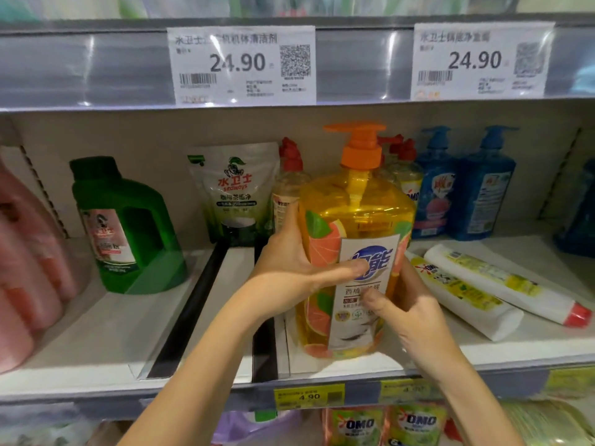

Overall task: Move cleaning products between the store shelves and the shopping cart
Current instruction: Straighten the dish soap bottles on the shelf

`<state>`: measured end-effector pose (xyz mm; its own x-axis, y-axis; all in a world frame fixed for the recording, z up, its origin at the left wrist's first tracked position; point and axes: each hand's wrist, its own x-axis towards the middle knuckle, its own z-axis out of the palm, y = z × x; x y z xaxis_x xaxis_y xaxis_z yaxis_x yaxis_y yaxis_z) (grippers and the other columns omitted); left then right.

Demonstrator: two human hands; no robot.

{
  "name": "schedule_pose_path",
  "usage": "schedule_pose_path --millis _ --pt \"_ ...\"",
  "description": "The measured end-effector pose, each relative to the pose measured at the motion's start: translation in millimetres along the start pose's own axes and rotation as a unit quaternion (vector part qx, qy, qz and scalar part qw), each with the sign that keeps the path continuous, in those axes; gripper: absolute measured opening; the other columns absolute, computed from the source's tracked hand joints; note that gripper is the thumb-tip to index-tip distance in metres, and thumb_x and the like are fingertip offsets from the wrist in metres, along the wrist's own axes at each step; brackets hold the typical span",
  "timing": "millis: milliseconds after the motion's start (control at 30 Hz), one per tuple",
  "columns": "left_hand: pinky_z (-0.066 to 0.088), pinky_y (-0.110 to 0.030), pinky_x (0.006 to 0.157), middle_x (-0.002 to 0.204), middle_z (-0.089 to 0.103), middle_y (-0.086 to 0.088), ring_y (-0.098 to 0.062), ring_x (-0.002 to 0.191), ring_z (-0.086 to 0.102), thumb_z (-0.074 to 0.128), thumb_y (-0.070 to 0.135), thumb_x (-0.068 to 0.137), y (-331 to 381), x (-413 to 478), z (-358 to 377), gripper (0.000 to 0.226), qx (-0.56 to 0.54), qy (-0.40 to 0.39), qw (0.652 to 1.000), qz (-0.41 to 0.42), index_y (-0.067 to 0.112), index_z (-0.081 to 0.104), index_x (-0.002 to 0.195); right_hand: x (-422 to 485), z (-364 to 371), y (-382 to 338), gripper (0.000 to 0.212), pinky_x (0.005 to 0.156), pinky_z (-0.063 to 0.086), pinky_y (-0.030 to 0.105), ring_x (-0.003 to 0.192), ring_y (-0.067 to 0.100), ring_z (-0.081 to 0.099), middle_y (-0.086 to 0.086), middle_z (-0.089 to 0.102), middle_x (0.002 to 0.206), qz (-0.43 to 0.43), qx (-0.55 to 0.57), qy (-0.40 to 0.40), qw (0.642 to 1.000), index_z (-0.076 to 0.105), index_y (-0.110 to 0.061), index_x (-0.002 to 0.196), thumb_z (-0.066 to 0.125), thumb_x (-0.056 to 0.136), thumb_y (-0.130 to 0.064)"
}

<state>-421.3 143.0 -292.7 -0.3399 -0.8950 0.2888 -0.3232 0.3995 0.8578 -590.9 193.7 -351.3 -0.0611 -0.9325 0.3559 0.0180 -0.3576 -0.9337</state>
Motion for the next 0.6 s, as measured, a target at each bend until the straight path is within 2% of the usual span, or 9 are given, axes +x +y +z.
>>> schedule_pose_path --millis 100,167,233,300,367,500,600 --pt "0.054 -0.031 0.091 0.124 0.061 0.020 -0.001 0.111 0.061 0.082 0.068 0.045 1.0 -3.7 2.3 0.102 -0.023 -0.006 1.000 0.008 0.043 0.035 0.132 -7.4 0.3 -3.2 0.054 0.073 0.052 0.013 0.100 0.000 0.066 -0.022 0.071 0.105 0.000 0.004 0.014 1.000 0.048 -0.041 0.121 0.066 0.073 -0.023" --pt "0.055 -0.021 0.080 0.115 0.066 0.019 0.002 0.103 0.064 0.086 0.057 0.050 5.0 -6.6 5.0 0.089 -0.074 -0.003 0.997 0.014 0.041 0.043 0.126 -10.9 1.2 -8.6 0.055 0.073 0.053 0.013 0.103 0.001 0.066 -0.020 0.071 0.108 0.003 0.017 0.026 1.000 0.047 -0.046 0.121 0.073 0.072 -0.043" --pt "0.056 -0.022 0.078 0.114 0.068 0.016 0.000 0.101 0.066 0.087 0.054 0.050 9.7 -7.5 6.7 0.088 -0.111 0.004 0.994 0.011 0.038 0.047 0.126 -12.2 3.4 -15.7 0.072 0.075 0.053 0.014 0.105 0.002 0.066 -0.018 0.070 0.113 -0.003 0.023 0.035 0.999 0.048 -0.045 0.126 0.077 0.062 -0.062" --pt "0.057 -0.027 0.081 0.113 0.069 0.014 -0.004 0.101 0.067 0.084 0.055 0.048 16.2 -7.2 7.6 0.087 -0.134 0.007 0.991 0.014 0.035 0.049 0.126 -13.0 2.8 -22.8 0.075 0.073 0.054 0.015 0.104 0.002 0.066 -0.018 0.070 0.112 -0.008 0.031 0.051 0.998 0.046 -0.032 0.136 0.073 0.068 -0.050" --pt "0.058 -0.027 0.080 0.111 0.070 0.012 -0.006 0.099 0.068 0.087 0.052 0.053 23.4 -8.0 9.3 0.083 -0.160 -0.007 0.987 0.015 0.033 0.050 0.125 -15.3 0.4 -30.2 0.070 0.070 0.056 0.019 0.100 0.006 0.069 -0.013 0.072 0.108 -0.004 0.046 0.055 0.997 0.046 -0.025 0.137 0.067 0.071 -0.035" --pt "0.058 -0.032 0.083 0.108 0.073 0.005 -0.012 0.097 0.070 0.085 0.042 0.062 28.3 -14.4 15.8 0.073 -0.209 -0.033 0.977 0.003 0.027 0.053 0.126 -27.2 1.1 -42.8 0.058 0.074 0.061 0.035 0.097 0.018 0.072 -0.001 0.074 0.108 0.017 0.062 0.056 0.996 0.056 -0.029 0.125 0.068 0.069 -0.036" --pt "0.057 -0.039 0.085 0.105 0.074 0.002 -0.017 0.095 0.071 0.079 0.051 0.056 27.4 -19.5 19.3 0.077 -0.216 -0.032 0.976 -0.012 0.026 0.054 0.124 -38.2 3.3 -49.9 0.051 0.076 0.060 0.038 0.097 0.022 0.072 0.003 0.073 0.109 0.011 0.080 0.052 0.995 0.059 -0.032 0.122 0.068 0.072 -0.035"
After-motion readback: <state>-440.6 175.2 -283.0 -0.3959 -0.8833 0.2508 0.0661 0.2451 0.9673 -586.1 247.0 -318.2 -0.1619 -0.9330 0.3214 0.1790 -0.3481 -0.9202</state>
